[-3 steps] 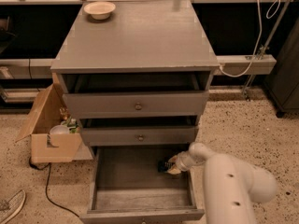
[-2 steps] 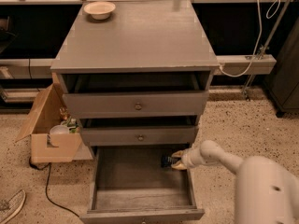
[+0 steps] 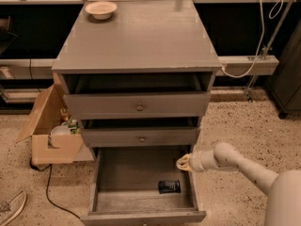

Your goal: Pick rxbar blueberry from bottom drawer and place on counter

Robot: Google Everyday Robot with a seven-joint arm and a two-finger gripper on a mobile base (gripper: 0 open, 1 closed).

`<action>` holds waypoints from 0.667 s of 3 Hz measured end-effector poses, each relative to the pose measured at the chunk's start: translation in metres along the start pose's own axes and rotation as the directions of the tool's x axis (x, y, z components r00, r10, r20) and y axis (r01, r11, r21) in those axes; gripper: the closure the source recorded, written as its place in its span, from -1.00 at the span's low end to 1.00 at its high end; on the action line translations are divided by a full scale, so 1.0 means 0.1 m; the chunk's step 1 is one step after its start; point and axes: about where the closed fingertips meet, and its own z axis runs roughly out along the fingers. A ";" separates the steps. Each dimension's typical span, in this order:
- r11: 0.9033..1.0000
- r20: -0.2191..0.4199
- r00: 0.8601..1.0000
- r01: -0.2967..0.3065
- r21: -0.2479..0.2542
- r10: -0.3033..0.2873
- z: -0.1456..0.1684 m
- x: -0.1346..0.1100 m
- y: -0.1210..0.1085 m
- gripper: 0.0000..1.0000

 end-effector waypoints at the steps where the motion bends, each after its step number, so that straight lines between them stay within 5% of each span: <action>1: 1.000 0.000 1.000 0.000 0.000 0.000 0.00 0.00 0.00 1.00; 2: 1.000 -0.009 1.000 -0.011 -0.003 0.011 0.07 0.08 0.02 0.63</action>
Offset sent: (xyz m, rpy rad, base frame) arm 0.0040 -0.0072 -0.0195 -0.0168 0.0177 -0.0244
